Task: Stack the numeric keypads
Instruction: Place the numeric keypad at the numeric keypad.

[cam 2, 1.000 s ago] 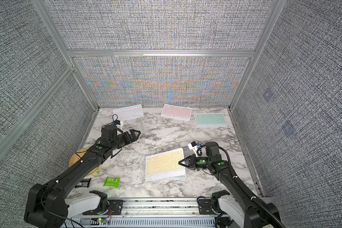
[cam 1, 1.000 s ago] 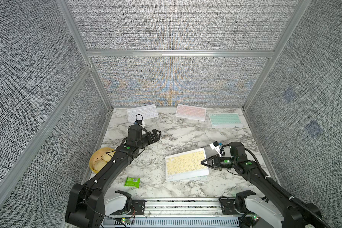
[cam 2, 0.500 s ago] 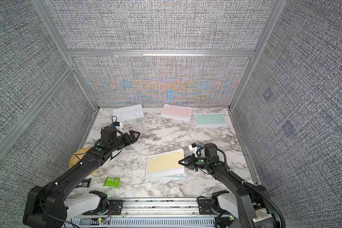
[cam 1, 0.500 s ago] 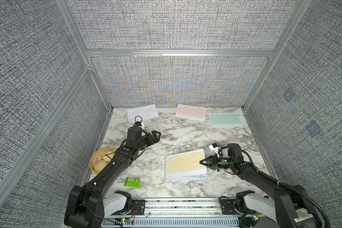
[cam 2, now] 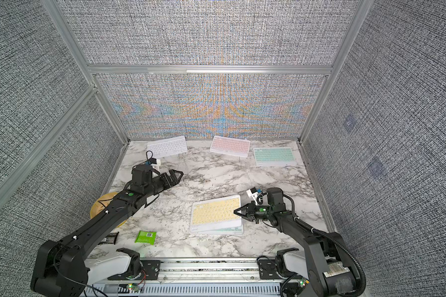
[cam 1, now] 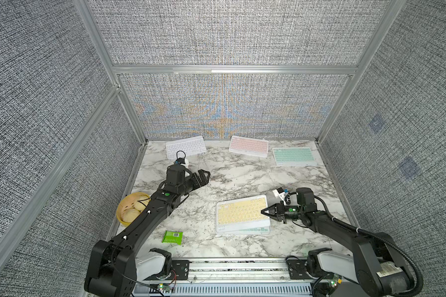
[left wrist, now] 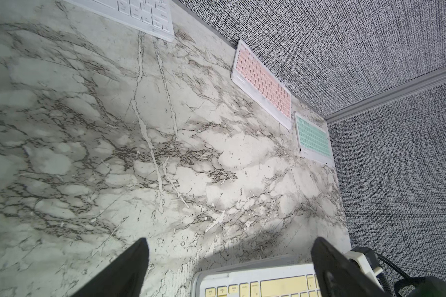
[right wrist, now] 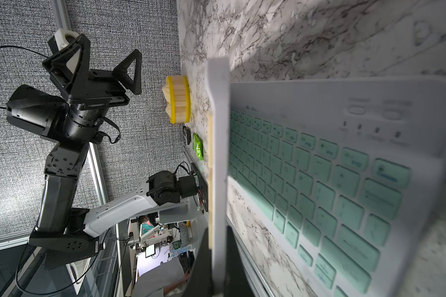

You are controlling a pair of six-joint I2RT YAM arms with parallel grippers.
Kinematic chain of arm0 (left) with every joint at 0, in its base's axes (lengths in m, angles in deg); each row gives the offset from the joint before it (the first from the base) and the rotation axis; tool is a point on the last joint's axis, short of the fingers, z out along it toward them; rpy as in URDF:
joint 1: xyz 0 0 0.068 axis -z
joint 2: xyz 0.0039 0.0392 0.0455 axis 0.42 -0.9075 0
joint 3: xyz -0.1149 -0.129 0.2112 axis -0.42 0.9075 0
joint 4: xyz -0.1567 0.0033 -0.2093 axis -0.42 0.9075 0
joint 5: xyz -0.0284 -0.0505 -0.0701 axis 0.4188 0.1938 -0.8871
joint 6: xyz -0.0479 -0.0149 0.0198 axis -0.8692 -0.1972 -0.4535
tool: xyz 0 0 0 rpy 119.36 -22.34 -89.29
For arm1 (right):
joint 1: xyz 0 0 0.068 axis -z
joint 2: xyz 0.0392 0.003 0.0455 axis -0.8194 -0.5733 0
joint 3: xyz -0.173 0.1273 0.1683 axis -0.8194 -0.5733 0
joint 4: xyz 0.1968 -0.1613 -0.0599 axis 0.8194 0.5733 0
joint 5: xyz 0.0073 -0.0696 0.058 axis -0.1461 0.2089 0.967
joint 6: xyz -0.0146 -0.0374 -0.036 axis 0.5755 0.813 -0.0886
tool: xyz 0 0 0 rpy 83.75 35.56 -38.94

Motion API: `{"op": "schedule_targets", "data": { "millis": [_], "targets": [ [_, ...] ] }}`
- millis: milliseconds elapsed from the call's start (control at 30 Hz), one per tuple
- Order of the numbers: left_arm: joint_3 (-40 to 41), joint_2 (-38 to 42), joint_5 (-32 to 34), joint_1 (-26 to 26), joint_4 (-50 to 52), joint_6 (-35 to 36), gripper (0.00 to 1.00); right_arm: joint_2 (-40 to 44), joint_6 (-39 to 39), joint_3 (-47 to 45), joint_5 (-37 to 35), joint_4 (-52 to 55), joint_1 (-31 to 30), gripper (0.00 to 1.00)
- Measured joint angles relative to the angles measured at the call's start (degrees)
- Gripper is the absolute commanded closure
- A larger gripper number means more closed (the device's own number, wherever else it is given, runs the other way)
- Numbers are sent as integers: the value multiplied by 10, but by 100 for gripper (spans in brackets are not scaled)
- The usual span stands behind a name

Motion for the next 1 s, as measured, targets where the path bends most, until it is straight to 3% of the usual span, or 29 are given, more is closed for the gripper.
{"op": "schedule_targets", "data": {
  "millis": [333, 800, 900, 1000],
  "targets": [
    [-14, -26, -14, 0, -4, -3, 1, -25, 44, 7, -15, 53, 18, 77],
    [-26, -53, -24, 0, -4, -4, 1, -64, 64, 13, -34, 59, 19, 77],
    [-28, -57, -28, 0, -4, -4, 1, -64, 69, 16, -37, 64, 19, 70],
    [-28, -61, -30, 0, -4, -4, 1, -61, 76, 20, -45, 76, 19, 54]
  ]
}}
